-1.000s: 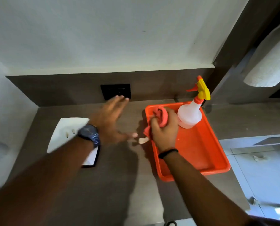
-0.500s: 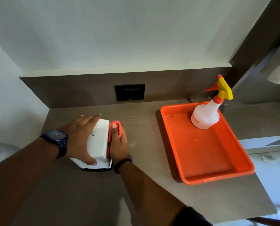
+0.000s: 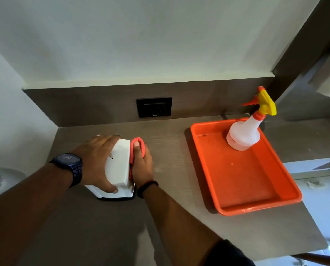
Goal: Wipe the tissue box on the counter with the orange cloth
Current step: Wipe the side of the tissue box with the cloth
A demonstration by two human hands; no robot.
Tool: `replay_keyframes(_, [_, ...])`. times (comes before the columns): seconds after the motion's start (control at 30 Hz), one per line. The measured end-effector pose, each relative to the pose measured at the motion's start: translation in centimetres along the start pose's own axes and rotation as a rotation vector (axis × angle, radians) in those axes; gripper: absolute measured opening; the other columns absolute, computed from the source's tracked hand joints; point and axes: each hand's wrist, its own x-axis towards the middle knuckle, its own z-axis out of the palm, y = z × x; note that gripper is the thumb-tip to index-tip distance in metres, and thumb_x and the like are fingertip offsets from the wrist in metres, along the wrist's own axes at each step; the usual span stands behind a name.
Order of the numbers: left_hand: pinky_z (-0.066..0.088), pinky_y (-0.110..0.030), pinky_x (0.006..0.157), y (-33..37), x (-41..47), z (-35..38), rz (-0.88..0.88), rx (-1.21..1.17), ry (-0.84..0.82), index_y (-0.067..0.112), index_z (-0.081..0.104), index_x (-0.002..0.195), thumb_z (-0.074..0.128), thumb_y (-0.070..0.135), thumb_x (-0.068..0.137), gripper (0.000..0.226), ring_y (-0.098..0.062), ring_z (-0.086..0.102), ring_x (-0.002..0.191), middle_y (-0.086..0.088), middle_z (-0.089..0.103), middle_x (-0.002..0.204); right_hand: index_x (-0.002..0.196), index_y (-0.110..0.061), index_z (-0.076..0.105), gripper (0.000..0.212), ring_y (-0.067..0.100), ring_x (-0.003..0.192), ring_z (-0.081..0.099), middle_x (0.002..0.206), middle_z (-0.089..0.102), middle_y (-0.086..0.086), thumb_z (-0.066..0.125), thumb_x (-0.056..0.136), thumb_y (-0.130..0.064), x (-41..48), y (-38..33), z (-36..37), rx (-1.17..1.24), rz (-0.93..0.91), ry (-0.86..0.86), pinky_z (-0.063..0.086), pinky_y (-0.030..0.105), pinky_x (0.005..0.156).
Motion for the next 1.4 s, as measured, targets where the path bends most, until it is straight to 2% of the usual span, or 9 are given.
replay_keyframes(0.07, [0.032,-0.043,0.107,0.0,0.1,0.0,-0.008,0.008,-0.007,0.022,0.015,0.141,0.077,0.073,0.029,0.138,-0.03,0.034,0.13,-0.004,0.036,0.145,0.125,-0.042,0.061,0.066,0.022,0.128,0.059,0.134,0.066,0.0,0.041,0.074,-0.078,0.0,0.7,0.0,0.001,0.029,0.022,0.045,0.052,0.116])
replay_keyframes(0.17, [0.037,-0.045,0.104,-0.3,0.1,0.4,-0.019,0.015,0.006,0.023,0.014,0.141,0.072,0.078,0.026,0.14,-0.029,0.037,0.126,-0.004,0.038,0.143,0.103,-0.065,0.059,0.045,0.021,0.122,0.064,0.129,0.069,-0.002,0.043,0.07,-0.091,-1.6,2.6,0.3,0.024,0.042,0.068,0.05,0.052,0.111])
replay_keyframes(0.27, [0.044,-0.046,0.098,-0.6,0.3,0.9,-0.026,-0.01,0.024,0.026,0.014,0.139,0.068,0.082,0.023,0.14,-0.026,0.044,0.118,-0.003,0.042,0.14,0.118,-0.047,0.06,0.075,0.018,0.119,0.066,0.125,0.069,-0.003,0.04,0.068,-0.098,-3.8,3.6,0.2,0.074,-0.02,0.049,0.054,0.051,0.107])
replay_keyframes(0.47, [0.042,-0.044,0.099,-0.3,0.3,0.8,-0.021,-0.018,0.067,0.024,0.021,0.139,0.07,0.076,0.022,0.137,-0.027,0.046,0.119,-0.004,0.045,0.138,0.102,-0.063,0.058,0.028,0.022,0.121,0.063,0.127,0.067,0.003,0.046,0.082,-0.078,-0.4,1.4,0.5,0.046,-0.114,0.023,0.051,0.052,0.109])
replay_keyframes(0.6, [0.039,-0.042,0.101,-0.1,0.3,0.4,-0.021,-0.009,0.03,0.023,0.016,0.14,0.074,0.073,0.024,0.139,-0.026,0.042,0.122,-0.004,0.04,0.141,0.129,-0.034,0.061,0.056,0.022,0.126,0.06,0.133,0.066,0.001,0.045,0.087,-0.067,0.5,0.4,-0.1,0.006,-0.003,0.02,0.045,0.051,0.115])
replay_keyframes(0.93, [0.038,-0.04,0.102,-0.3,0.2,0.7,-0.03,-0.052,0.049,0.029,0.018,0.138,0.071,0.075,0.023,0.136,-0.023,0.043,0.122,0.001,0.041,0.14,0.1,-0.07,0.057,0.022,0.019,0.119,0.064,0.123,0.067,-0.002,0.046,0.082,-0.077,-1.9,1.4,0.3,0.063,-0.137,0.018,0.054,0.046,0.107])
replay_keyframes(1.07, [0.035,-0.039,0.103,-0.2,0.3,0.7,-0.049,-0.029,0.036,0.028,0.015,0.14,0.071,0.075,0.022,0.139,-0.023,0.04,0.125,0.001,0.039,0.142,0.106,-0.042,0.065,0.046,0.025,0.121,0.064,0.123,0.071,0.004,0.048,0.078,-0.075,1.3,0.5,0.3,0.041,-0.086,0.011,0.048,0.054,0.112])
replay_keyframes(1.23, [0.033,-0.038,0.104,-0.1,0.1,0.3,-0.047,-0.024,0.027,0.029,0.009,0.142,0.071,0.075,0.023,0.142,-0.023,0.038,0.127,0.001,0.035,0.145,0.093,-0.071,0.058,0.029,0.021,0.121,0.064,0.124,0.069,-0.004,0.047,0.073,-0.088,0.3,3.0,0.3,0.03,-0.026,0.05,0.048,0.053,0.112])
replay_keyframes(1.4, [0.03,-0.037,0.107,0.1,-0.1,0.0,-0.027,-0.031,0.027,0.026,0.005,0.143,0.073,0.074,0.026,0.144,-0.022,0.034,0.131,0.0,0.031,0.148,0.111,-0.057,0.057,0.041,0.015,0.119,0.064,0.122,0.066,-0.008,0.044,0.082,-0.082,-3.2,2.4,0.0,0.063,-0.131,0.027,0.053,0.049,0.107])
